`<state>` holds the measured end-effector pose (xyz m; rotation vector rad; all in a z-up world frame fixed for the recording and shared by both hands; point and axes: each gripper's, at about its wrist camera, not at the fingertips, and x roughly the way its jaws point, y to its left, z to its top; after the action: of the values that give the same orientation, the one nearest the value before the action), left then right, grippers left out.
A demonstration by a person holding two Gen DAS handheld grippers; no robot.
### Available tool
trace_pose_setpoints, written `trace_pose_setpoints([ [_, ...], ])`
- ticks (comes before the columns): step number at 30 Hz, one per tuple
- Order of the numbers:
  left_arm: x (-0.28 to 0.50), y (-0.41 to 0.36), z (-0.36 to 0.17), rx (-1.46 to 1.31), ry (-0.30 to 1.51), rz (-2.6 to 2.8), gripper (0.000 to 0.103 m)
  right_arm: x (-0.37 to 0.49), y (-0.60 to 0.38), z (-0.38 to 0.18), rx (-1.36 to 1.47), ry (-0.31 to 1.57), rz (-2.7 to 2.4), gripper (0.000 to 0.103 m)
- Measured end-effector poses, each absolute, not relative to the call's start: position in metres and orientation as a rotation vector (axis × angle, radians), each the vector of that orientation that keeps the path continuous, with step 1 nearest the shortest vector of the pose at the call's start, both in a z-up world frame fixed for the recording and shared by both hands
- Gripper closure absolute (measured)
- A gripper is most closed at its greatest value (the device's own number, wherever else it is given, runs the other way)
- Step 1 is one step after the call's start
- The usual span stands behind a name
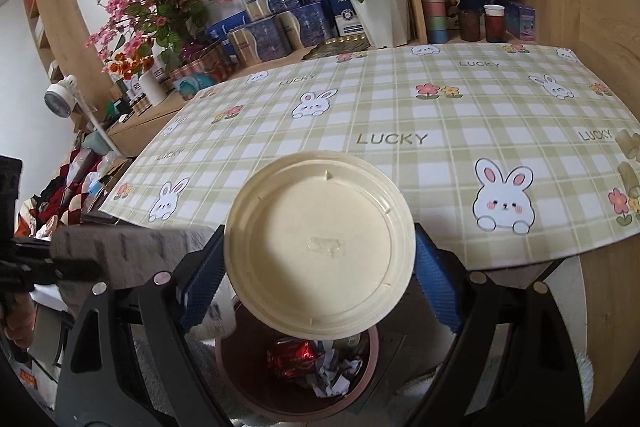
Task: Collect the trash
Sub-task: 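Carry the paper sheet over the bin and open the left tool while the right tool holds the lid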
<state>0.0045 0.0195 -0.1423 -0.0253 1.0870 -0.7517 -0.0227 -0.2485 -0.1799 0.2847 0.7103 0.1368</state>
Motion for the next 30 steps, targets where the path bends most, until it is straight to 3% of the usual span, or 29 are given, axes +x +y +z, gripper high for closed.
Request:
trace_pose_setpoints([
  [7, 0.011, -0.007, -0.194, 0.026, 1.239, -0.741, 0.096, -0.033, -0.249, -0.176, 0.277, 0.703, 0.143, 0.017],
  [15, 0.025, -0.046, -0.247, 0.212, 1.308, -0.675, 0.096, -0.037, -0.252, -0.180, 0.290, 0.713, 0.132, 0.017],
  [26, 0.048, -0.054, -0.306, 0.247, 1.366, -0.533, 0.094, -0.040, -0.256, -0.187, 0.300, 0.732, 0.118, 0.017],
  [27, 0.049, -0.053, -0.309, 0.244, 1.358, -0.528, 0.089, -0.040, -0.256, -0.188, 0.300, 0.735, 0.118, 0.017],
  [29, 0.052, -0.050, -0.310, 0.223, 1.345, -0.518, 0.043, -0.040, -0.255, -0.189, 0.299, 0.740, 0.119, 0.017],
  [30, 0.053, -0.048, -0.308, 0.211, 1.326, -0.500, 0.037, -0.040, -0.254, -0.190, 0.299, 0.743, 0.119, 0.017],
])
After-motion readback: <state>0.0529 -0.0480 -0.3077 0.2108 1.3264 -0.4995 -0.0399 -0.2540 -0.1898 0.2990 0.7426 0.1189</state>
